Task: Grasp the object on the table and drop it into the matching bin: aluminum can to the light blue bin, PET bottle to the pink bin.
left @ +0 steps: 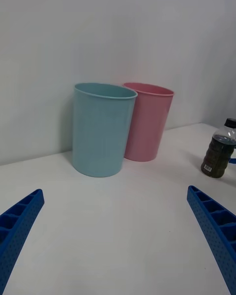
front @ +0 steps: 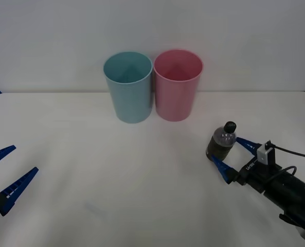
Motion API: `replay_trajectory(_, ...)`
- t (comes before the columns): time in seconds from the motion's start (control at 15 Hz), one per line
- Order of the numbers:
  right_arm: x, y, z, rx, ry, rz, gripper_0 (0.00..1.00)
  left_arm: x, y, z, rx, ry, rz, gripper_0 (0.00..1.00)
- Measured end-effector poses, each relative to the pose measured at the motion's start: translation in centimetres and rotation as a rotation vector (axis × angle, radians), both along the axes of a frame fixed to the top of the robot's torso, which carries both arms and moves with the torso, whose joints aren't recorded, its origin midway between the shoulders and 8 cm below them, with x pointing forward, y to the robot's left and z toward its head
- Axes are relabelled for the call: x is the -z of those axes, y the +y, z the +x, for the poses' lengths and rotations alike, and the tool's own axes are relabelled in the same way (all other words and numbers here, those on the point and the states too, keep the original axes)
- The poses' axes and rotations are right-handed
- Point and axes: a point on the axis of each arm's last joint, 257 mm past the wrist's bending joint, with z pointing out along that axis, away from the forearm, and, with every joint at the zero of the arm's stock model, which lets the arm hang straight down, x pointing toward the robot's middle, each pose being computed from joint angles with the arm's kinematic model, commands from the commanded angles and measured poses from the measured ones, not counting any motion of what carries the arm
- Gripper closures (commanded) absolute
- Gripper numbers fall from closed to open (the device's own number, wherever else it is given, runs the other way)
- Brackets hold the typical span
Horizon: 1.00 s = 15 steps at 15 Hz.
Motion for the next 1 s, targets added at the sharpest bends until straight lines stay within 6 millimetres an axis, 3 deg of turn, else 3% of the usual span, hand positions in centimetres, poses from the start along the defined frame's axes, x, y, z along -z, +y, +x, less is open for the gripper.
replay_trajectory(0.6, 0.2, 2.6, 2.0, 0.027, -0.014, -0.021, 0.0, 0.0, 0.0, 0.0, 0.0, 0.0, 0.0, 0.0)
replay_trajectory(0.67, 0.2, 2.7, 2.1, 0.029, -0.014, -0.024, 0.28, 0.0, 0.0, 0.0, 0.0, 0.0, 0.0, 0.0)
replay_trajectory(0.73, 0.2, 2.7, 2.1, 0.029, -0.016, -0.026, 0.89, 0.0, 0.0, 0.0, 0.0, 0.0, 0.0, 0.0)
replay_trajectory(0.8, 0.1, 2.7, 2.1, 0.029, -0.019, -0.029, 1.0, 0.0, 0.0, 0.0, 0.0, 0.0, 0.0, 0.0)
replay_trajectory(1.0, 0.0, 2.7, 2.2, 0.028, -0.023, -0.032, 1.0, 0.0, 0.0, 0.0, 0.0, 0.0, 0.0, 0.0)
